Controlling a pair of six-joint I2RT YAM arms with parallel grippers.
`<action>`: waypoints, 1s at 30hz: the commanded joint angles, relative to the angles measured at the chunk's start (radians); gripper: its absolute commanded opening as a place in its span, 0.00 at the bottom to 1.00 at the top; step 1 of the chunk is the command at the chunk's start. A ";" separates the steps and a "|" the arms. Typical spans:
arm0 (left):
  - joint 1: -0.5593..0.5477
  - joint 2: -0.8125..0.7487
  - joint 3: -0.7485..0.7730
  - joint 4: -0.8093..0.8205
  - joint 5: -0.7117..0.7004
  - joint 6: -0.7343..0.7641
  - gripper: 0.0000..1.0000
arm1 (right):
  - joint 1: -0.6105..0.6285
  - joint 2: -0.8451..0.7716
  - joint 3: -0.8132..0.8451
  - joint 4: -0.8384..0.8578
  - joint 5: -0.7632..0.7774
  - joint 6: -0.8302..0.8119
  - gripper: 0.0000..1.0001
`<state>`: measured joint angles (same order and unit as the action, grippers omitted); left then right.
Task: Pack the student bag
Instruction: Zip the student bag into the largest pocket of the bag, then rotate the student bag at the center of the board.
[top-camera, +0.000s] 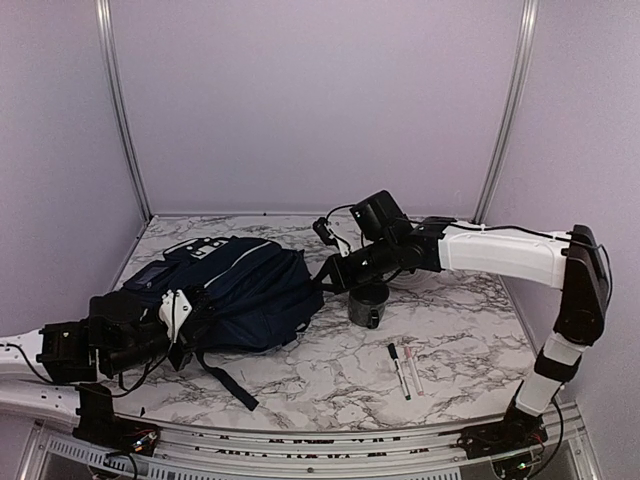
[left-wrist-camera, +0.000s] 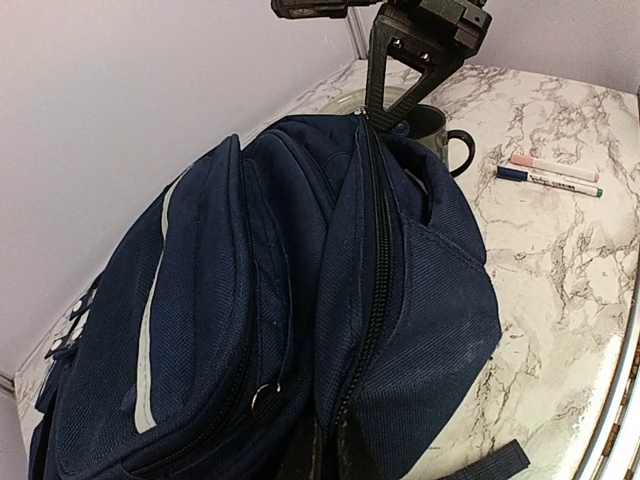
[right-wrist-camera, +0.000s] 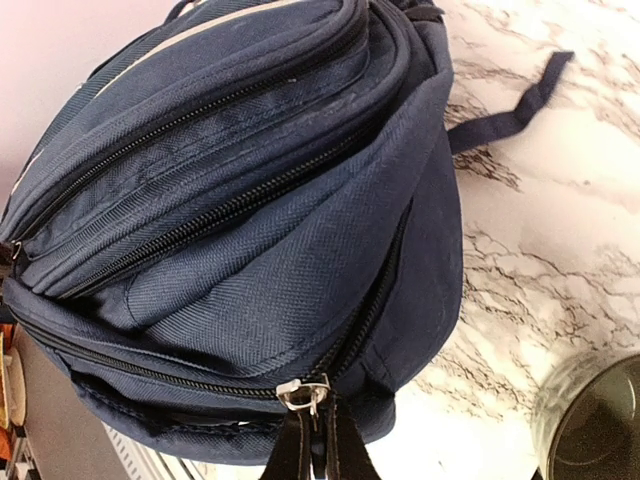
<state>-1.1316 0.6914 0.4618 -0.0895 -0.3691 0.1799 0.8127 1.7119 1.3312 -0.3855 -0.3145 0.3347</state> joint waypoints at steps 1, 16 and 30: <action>0.000 -0.098 -0.012 0.076 -0.083 -0.041 0.00 | -0.069 0.041 0.048 -0.093 0.095 -0.030 0.00; 0.027 -0.164 -0.010 -0.262 -0.219 -0.896 0.57 | 0.073 0.140 0.004 0.019 -0.027 0.029 0.00; 0.526 0.292 0.034 -0.068 0.107 -0.954 0.70 | 0.209 0.186 -0.047 0.097 -0.095 0.101 0.00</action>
<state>-0.7101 0.8890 0.4744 -0.3058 -0.3340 -0.8761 0.9413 1.8595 1.2892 -0.3508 -0.3344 0.3996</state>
